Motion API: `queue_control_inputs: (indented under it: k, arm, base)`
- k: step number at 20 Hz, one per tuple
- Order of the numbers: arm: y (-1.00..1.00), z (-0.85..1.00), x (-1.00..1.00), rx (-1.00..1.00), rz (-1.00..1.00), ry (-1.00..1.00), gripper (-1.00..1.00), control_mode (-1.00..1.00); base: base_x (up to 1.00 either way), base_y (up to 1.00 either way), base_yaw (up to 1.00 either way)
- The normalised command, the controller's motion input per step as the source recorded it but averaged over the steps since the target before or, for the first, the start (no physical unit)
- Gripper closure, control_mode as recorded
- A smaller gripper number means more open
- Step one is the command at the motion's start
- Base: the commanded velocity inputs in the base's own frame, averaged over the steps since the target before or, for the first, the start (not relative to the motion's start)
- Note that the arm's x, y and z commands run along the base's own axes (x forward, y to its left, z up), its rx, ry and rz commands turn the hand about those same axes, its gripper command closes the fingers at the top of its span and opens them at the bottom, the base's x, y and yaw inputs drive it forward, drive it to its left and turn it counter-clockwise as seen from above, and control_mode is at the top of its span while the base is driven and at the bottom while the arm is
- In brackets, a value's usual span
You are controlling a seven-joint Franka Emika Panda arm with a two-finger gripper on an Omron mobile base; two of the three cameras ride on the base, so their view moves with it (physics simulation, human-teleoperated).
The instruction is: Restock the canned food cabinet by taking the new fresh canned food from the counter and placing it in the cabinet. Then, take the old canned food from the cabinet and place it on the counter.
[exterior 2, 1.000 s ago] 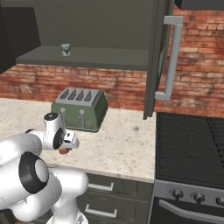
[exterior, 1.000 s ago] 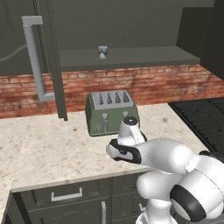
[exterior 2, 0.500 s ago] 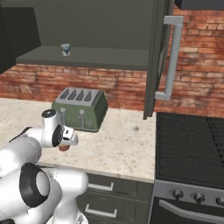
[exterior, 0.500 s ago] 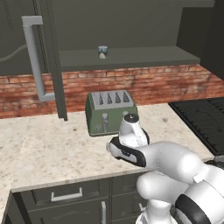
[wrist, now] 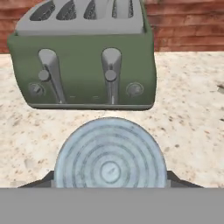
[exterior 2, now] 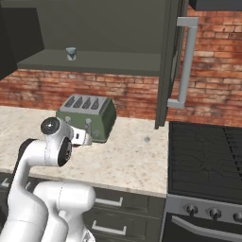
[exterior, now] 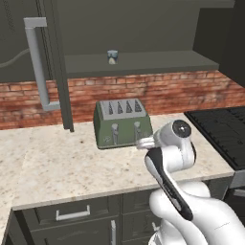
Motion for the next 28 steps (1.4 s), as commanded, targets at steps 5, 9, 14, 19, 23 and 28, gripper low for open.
queue_control_inputs:
  k: [5,9,14,19,23,28]
  arm:
    - [-0.71,1.0,-0.27,0.0,0.0,-0.43,1.0,-1.0]
    - [-0.62,1.0,-0.13,0.0,0.0,-0.29,1.0,-1.0]
    - [-0.42,1.0,-0.03,-0.01,0.0,-0.1,1.0,-1.0]
    - [-0.06,1.0,0.0,-0.09,0.0,0.06,1.0,-1.0]
    - [0.0,1.0,0.0,-0.13,0.0,0.29,1.0,-1.0]
    - [0.0,0.54,0.0,-0.09,0.0,0.19,1.0,-1.0]
  base:
    - [0.0,0.0,0.0]
    - [0.0,0.0,0.0]
    - [0.0,0.0,0.0]
    - [0.0,0.0,0.0]
    - [0.0,0.0,0.0]
    - [0.0,0.0,0.0]
